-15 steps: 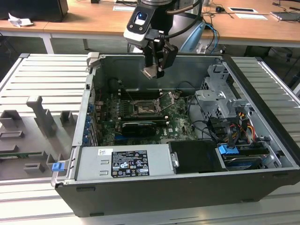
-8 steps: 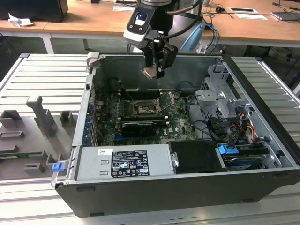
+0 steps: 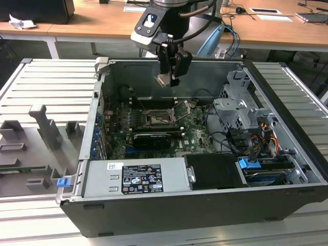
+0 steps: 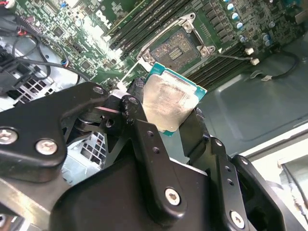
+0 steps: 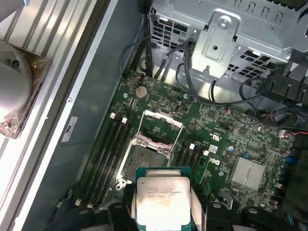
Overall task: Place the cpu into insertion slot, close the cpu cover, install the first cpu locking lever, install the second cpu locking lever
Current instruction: 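Place the cpu into insertion slot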
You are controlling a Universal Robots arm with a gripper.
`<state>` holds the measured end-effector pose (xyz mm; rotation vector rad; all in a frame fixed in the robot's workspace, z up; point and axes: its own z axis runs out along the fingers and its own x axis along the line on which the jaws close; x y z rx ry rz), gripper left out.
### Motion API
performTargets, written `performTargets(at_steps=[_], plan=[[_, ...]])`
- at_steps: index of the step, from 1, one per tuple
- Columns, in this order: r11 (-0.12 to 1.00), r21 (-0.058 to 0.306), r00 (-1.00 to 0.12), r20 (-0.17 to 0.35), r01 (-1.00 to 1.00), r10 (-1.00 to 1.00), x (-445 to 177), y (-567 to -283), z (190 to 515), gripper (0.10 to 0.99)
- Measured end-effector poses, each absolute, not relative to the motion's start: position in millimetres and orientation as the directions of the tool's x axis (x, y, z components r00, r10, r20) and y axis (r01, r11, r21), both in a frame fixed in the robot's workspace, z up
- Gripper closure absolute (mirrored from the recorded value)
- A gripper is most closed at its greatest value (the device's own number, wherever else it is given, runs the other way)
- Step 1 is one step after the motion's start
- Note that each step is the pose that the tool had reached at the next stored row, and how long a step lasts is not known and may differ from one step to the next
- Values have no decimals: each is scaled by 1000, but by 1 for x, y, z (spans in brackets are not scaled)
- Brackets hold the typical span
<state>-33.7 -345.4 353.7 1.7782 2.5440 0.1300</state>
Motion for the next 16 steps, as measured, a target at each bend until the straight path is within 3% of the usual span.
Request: performTargets(at_steps=[16], plan=[[274, 88, -276, 19, 958, 961, -34, -345, 350, 549]])
